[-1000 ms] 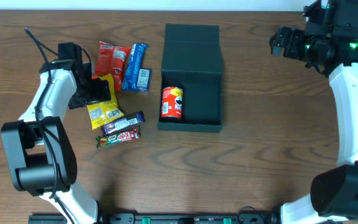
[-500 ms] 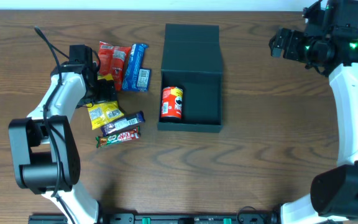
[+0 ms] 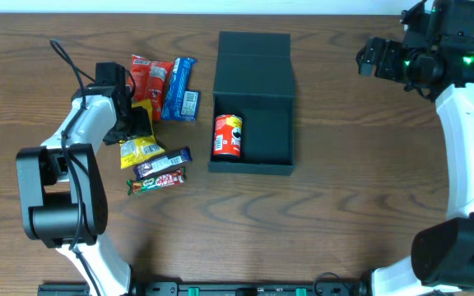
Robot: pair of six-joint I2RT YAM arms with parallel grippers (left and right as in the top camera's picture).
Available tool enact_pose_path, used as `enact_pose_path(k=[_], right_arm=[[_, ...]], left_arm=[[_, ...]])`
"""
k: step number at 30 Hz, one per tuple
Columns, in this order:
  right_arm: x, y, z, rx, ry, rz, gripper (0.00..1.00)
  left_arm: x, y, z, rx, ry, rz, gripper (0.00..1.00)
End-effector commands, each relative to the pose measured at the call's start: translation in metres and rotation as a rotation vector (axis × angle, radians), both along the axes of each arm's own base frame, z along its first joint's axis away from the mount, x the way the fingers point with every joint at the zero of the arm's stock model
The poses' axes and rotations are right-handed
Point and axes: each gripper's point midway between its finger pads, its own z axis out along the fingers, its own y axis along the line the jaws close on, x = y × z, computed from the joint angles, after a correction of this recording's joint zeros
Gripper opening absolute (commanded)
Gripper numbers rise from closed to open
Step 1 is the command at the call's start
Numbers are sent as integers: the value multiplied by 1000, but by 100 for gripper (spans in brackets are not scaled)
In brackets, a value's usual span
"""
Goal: Pack container
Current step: 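Grasp the yellow Hacks candy bag with the left gripper, then lift the yellow bag and carry it over the black box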
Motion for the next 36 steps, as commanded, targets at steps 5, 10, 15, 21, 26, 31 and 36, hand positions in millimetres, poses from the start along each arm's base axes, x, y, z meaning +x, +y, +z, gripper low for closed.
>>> enact_pose_path(k=[5, 10, 15, 21, 26, 31, 36], right_arm=[[-1, 5, 9, 9, -20, 4, 99], [-1, 5, 9, 9, -20, 4, 99], [-1, 5, 9, 8, -20, 3, 99], [-1, 5, 9, 8, -20, 3, 99], [-1, -5, 8, -27, -16, -34, 99], [-4, -37, 6, -43, 0, -154, 99], [-11, -67, 5, -30, 13, -238, 99]], left_arm=[[-5, 0, -10, -9, 36, 4, 31], [7, 2, 15, 5, 8, -4, 25], [29, -2, 65, 22, -49, -46, 11], [58, -55, 136, 16, -180, -163, 6], [63, -165, 157, -45, -288, -360, 5], [30, -274, 132, -123, -260, -529, 5], [8, -313, 110, -149, -202, -503, 5]])
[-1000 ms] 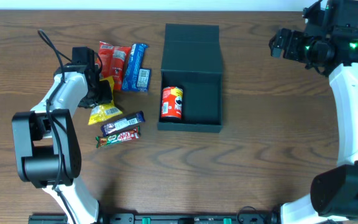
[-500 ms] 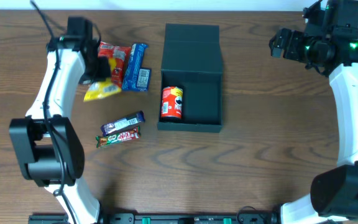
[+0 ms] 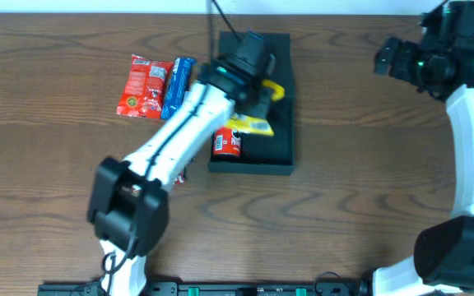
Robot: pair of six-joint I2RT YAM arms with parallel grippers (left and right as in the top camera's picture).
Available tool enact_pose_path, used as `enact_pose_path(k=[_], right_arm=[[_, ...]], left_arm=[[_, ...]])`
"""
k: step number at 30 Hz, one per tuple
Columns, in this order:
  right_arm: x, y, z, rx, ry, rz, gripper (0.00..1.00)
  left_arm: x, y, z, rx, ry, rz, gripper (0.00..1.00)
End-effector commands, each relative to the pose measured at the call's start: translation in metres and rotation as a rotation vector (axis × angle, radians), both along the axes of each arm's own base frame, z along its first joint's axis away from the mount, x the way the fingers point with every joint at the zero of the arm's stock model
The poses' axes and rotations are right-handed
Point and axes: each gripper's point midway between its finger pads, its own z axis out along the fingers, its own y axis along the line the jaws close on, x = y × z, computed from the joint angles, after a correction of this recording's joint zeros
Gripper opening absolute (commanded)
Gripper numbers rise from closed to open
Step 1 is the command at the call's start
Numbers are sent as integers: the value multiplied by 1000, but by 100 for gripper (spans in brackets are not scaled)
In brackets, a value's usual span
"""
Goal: Pack container
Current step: 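Lift the yellow bag and carry it over the black box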
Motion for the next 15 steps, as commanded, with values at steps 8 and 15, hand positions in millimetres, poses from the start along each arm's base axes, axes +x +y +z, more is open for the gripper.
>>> enact_pose_path(k=[8, 15], right_arm=[[-10, -46, 9, 2, -17, -140, 99], [-10, -47, 8, -10, -14, -125, 99]], left_arm=[[-17, -37, -32, -62, 117, 200, 6], [-27, -44, -44, -38, 143, 223, 6]])
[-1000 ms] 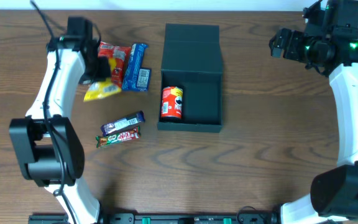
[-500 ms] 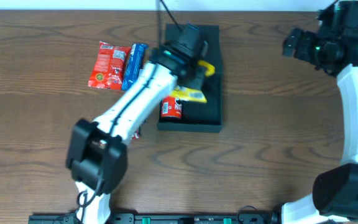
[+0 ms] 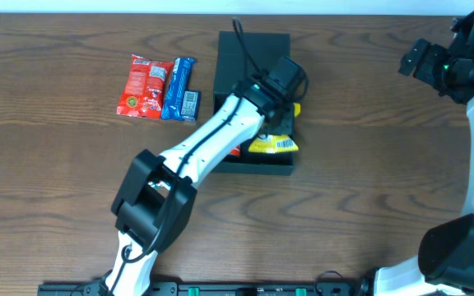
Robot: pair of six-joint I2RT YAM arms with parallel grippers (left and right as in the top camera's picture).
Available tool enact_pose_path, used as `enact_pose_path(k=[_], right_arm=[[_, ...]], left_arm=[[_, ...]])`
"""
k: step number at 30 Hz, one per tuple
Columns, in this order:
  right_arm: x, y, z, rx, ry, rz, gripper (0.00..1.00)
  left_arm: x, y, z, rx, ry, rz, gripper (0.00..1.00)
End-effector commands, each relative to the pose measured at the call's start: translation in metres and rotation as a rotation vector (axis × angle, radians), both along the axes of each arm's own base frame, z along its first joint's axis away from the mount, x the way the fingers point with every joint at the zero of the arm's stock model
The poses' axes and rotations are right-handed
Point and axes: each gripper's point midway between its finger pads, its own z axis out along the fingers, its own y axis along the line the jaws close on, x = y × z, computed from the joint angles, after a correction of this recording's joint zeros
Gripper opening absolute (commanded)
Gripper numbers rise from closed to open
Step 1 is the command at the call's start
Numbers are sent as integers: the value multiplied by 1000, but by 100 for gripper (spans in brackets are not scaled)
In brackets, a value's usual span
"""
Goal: Pack container
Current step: 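Lift the yellow bag and carry it over the black box, then lower the yellow bag into the box beside the Pringles can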
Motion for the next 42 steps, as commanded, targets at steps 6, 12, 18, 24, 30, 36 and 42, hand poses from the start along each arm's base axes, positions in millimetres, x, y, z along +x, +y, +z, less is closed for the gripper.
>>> enact_pose_path(k=[6, 12, 18, 24, 30, 36, 42], right_arm=[[-4, -3, 8, -18, -10, 1, 99], [-5, -3, 7, -16, -4, 1, 99], [-5, -3, 7, -16, -4, 1, 99], [-5, -3, 7, -15, -4, 2, 99], [-5, -3, 7, -15, -3, 1, 99], [-5, -3, 7, -15, -4, 1, 99], [-5, -3, 7, -15, -4, 1, 99]], left_arm=[[7, 6, -2, 29, -12, 73, 5], [9, 12, -3, 63, -31, 64, 6], [7, 11, -3, 74, -37, 6, 59], [10, 11, 2, 85, -65, -48, 70], [20, 4, 20, 82, -134, -134, 15], [22, 8, 9, 89, -123, -127, 6], [13, 17, -7, 121, -81, -128, 6]])
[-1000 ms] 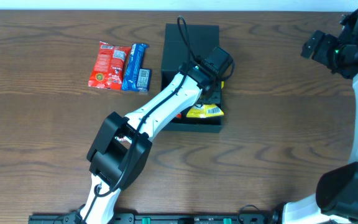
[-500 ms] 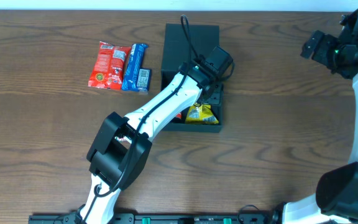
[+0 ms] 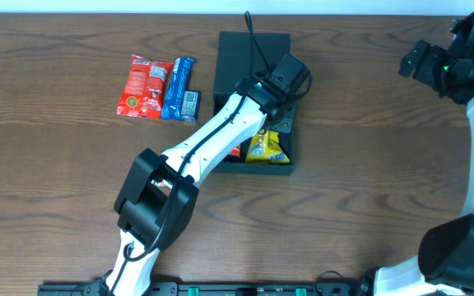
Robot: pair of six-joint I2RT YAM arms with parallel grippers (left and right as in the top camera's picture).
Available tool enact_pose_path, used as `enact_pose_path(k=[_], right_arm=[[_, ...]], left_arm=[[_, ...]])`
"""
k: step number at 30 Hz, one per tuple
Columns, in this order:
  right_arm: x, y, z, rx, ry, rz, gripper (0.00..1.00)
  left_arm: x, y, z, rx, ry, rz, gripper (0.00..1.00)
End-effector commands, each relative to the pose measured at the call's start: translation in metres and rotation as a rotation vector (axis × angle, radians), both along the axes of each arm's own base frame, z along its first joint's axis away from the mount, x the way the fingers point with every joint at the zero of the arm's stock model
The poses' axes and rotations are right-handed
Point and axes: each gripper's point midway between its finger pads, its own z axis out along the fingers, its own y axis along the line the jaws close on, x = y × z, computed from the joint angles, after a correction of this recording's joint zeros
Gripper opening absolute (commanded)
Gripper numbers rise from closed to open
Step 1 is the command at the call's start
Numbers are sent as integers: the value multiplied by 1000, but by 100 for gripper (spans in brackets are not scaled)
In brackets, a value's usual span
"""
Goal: Pack container
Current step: 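Lower the yellow bag into the box beside the Pringles can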
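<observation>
A black box (image 3: pixel 284 168) with its lid folded back stands mid-table. In its right half lies a yellow snack packet (image 3: pixel 266 148). A red can (image 3: pixel 234 152) in the left half is mostly hidden under my left arm. My left gripper (image 3: pixel 280 119) hangs over the box just above the packet, open and holding nothing. A red packet (image 3: pixel 141 85) and a blue packet (image 3: pixel 179 89) lie side by side on the table to the left of the box. My right gripper (image 3: pixel 411 59) is raised at the far right, open and empty.
The box lid (image 3: pixel 252 51) lies flat behind the box. My left arm (image 3: pixel 204 148) stretches diagonally from the front left across the box's left half. The right arm's white links run down the right edge.
The yellow packet has left my left gripper and now lies flat inside the box's right half. The left gripper is open just above it. The right arm has barely moved.
First my left gripper was at the pile of snacks on the left, at the yellow packet. Then it held that packet over the box beside the red can, then lower at the box's front right. Now the packet rests in the box, released.
</observation>
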Motion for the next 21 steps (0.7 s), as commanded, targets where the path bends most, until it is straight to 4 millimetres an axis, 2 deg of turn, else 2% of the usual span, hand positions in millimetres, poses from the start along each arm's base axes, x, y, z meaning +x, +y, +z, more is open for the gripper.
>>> enact_pose_path(k=[1, 11, 15, 21], right_arm=[[-2, -4, 9, -19, -18, 0, 99], [-5, -3, 7, -15, -6, 1, 99], [-6, -3, 6, -14, -1, 1, 99], [-7, -3, 6, -13, 3, 1, 99]], left_arm=[[-4, 12, -17, 47, 22, 0, 6], [-21, 18, -60, 61, 91, -9, 6], [-30, 14, -78, 49, 155, -26, 6], [-28, 13, -79, 49, 149, -32, 6]])
